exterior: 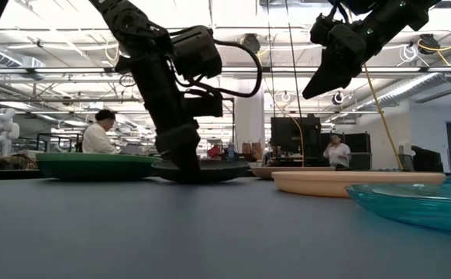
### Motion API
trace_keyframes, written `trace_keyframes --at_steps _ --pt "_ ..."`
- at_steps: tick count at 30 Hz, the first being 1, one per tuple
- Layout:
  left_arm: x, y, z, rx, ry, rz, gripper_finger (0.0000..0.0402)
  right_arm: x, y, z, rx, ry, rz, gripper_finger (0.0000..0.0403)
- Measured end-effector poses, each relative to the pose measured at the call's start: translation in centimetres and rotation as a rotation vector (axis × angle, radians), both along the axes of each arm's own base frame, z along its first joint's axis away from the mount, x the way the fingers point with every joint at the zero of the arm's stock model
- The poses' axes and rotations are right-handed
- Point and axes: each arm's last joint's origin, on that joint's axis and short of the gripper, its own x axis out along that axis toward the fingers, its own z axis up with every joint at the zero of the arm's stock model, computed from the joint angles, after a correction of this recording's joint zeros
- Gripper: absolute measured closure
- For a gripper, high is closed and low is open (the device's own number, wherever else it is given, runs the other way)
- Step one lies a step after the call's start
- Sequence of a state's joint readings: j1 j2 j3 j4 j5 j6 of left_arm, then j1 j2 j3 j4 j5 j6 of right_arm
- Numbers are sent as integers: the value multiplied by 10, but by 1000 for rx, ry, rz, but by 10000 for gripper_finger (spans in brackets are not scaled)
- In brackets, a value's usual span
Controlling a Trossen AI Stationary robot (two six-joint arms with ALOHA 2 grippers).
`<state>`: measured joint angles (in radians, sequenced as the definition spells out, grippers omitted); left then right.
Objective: Stack plastic plates
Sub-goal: Stack the black plate on top of the white plate
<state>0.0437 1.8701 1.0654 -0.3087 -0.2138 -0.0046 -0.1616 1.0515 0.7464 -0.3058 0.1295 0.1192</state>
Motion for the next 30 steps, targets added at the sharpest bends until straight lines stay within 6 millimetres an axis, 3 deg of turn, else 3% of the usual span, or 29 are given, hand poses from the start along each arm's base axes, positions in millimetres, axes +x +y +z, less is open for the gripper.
trace_keyframes --at_steps 7,19,30 --pt "8 -8 12 13 0 -23 390 0 0 0 1 4 0 316" --pt "22 -33 63 29 65 -57 391 -1 0 -1 3 14 -1 316" --pt "6 -36 94 147 248 -29 391 -1 0 -1 3 14 0 316"
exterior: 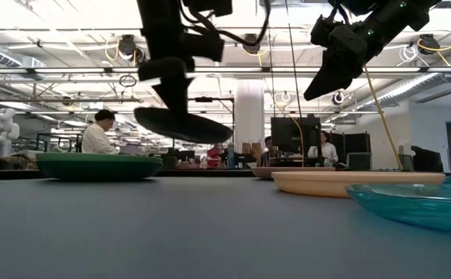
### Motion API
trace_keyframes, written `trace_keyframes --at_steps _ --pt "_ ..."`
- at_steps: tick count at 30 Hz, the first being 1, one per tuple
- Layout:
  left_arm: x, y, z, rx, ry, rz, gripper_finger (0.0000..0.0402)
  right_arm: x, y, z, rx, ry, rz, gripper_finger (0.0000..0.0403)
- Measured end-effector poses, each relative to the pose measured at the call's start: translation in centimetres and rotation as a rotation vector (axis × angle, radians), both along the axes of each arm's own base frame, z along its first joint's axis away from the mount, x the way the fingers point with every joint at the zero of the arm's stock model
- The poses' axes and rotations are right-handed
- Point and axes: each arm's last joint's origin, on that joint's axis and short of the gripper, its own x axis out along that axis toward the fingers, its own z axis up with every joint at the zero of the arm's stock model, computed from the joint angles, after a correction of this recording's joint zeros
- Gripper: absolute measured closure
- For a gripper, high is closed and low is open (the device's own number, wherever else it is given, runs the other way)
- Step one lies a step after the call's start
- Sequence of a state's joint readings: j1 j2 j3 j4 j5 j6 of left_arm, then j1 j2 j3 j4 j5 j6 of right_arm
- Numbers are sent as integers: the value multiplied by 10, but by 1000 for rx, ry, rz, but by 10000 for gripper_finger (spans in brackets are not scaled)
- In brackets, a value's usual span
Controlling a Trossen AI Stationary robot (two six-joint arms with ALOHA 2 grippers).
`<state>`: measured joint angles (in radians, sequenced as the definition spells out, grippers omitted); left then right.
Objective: Stack plastic plates
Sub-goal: Stack the black plate on top of the white plate
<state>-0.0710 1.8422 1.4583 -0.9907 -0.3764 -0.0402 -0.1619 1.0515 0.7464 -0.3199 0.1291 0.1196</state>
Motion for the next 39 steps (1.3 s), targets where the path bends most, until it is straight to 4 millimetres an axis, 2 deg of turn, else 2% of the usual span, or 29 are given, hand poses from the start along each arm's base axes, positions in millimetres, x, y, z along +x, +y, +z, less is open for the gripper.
trace_keyframes --at_steps 5,15,18,26,39 --pt "-13 7 15 32 15 41 391 0 0 0 0 0 0 316" --pt "-56 26 79 71 -161 131 391 -1 0 0 15 4 -12 316" --pt "-71 31 81 71 -195 145 391 -1 0 0 17 2 -14 316" --pt "-112 45 53 60 -223 276 391 0 0 0 16 -5 -14 316" --pt "-131 73 -2 68 -166 432 391 0 0 0 16 -7 -14 316"
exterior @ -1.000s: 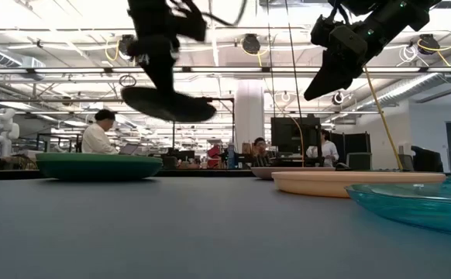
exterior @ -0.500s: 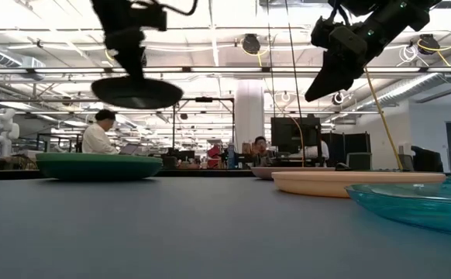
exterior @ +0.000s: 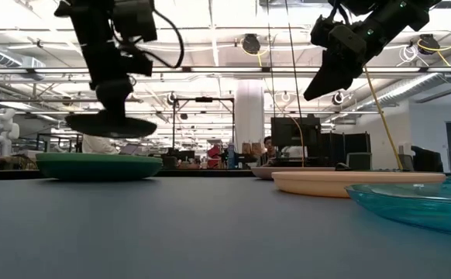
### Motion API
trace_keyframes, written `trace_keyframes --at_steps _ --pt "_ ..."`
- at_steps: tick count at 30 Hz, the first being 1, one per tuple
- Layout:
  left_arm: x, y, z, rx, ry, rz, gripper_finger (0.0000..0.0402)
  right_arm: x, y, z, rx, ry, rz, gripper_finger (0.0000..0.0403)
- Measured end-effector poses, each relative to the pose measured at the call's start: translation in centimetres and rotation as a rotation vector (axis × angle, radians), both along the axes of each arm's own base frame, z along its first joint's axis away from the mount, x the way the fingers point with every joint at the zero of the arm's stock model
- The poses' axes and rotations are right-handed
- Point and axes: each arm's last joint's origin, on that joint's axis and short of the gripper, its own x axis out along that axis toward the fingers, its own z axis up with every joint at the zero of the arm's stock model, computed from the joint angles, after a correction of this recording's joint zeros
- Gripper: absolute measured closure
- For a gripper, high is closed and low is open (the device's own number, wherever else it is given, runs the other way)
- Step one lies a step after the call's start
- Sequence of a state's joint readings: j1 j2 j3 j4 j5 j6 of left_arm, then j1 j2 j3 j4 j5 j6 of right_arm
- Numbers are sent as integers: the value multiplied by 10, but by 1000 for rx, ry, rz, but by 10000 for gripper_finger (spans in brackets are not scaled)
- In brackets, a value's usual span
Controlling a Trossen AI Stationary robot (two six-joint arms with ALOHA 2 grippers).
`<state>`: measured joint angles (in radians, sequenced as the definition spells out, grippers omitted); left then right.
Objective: Stack plastic plates
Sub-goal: Stack the black plate on top of the white plate
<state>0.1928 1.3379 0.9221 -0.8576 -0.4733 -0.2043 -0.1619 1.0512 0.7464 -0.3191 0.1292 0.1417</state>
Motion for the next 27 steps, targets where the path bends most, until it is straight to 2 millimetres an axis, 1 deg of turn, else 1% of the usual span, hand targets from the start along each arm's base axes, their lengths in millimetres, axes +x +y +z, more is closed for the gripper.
trace_keyframes --at_steps 3,7,12,27 --pt "-4 5 -7 -5 9 37 391 0 0 0 -1 0 1 316" --pt "-4 8 -14 -4 -22 60 391 0 0 0 -2 1 2 316" --pt "-1 10 -16 -3 -49 76 379 0 0 0 -3 1 2 316" --pt "1 10 -15 -22 -103 108 372 0 0 0 -3 2 2 316"
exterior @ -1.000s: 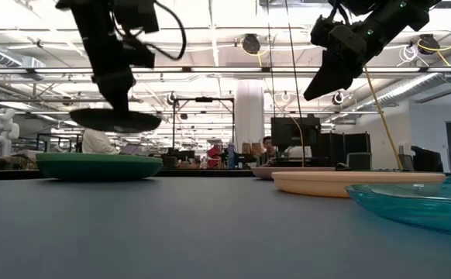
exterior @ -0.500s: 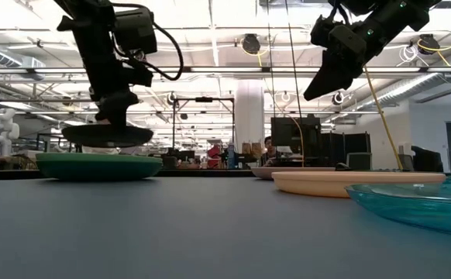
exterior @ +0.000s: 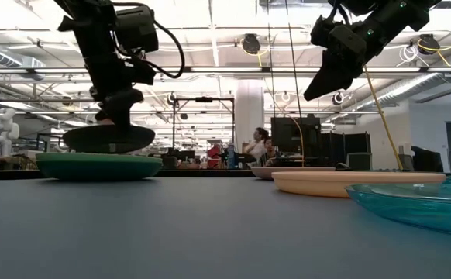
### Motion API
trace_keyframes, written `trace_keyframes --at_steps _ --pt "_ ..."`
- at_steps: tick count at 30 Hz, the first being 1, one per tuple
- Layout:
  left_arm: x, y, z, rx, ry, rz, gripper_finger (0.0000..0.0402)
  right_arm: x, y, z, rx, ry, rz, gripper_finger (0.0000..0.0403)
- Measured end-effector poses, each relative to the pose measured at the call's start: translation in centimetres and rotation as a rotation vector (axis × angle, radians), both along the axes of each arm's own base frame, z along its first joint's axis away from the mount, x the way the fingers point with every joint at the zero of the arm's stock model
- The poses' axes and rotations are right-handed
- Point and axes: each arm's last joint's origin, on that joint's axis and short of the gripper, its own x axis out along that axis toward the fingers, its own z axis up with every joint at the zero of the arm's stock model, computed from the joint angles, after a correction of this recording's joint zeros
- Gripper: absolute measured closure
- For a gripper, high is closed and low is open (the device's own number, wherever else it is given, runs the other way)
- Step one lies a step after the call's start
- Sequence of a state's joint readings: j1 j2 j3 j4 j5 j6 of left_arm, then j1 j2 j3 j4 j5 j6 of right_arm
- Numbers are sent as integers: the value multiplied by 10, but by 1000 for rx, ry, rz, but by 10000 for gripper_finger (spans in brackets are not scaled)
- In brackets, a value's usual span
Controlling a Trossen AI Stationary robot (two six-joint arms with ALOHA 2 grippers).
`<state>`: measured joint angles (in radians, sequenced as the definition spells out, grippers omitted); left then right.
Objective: Stack plastic plates
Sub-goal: Stack the black plate on top of the white plate
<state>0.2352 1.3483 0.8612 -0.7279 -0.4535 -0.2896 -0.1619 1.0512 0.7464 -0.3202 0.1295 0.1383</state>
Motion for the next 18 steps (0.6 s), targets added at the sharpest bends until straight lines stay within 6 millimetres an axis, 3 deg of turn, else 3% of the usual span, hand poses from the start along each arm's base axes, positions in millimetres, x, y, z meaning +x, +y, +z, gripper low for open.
trace_keyframes --at_steps 18 --pt "0 0 0 -14 -35 57 371 0 0 -1 1 8 1 316"
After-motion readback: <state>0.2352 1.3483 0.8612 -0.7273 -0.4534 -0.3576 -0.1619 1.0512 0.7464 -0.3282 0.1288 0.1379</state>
